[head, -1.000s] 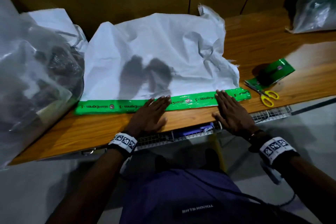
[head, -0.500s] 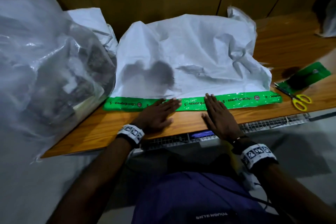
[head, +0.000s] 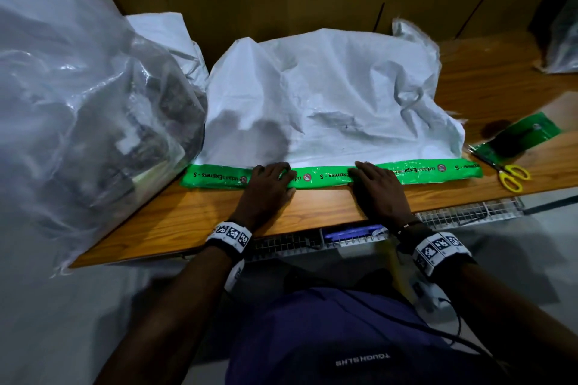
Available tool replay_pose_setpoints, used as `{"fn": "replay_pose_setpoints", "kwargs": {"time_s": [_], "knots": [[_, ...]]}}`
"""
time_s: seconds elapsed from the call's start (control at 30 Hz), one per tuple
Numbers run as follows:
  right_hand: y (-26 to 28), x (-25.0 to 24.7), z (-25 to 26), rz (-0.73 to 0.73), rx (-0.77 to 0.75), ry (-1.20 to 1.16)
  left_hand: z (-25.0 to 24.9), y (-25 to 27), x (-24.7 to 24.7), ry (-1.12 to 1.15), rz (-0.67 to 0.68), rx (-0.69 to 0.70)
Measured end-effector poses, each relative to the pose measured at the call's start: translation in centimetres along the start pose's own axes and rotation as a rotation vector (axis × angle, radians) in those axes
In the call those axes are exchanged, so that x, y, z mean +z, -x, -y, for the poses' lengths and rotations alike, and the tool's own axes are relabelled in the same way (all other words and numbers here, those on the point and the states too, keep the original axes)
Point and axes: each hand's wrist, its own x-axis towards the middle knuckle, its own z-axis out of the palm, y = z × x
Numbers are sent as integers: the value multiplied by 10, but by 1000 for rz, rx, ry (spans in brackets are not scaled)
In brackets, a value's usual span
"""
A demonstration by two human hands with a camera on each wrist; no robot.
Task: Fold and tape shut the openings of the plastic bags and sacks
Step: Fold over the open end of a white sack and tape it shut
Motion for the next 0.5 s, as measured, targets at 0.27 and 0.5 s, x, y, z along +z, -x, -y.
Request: {"fn": "replay_pose_setpoints", "kwargs": {"time_s": [0.27,0.5], "knots": [[-22,-53,4,-143,-215,150,-10,-10,-10,-41,-111,2],[-72,-126,-32,-64,-283,-10,-26,-55,-38,-80,-303,-77]]}}
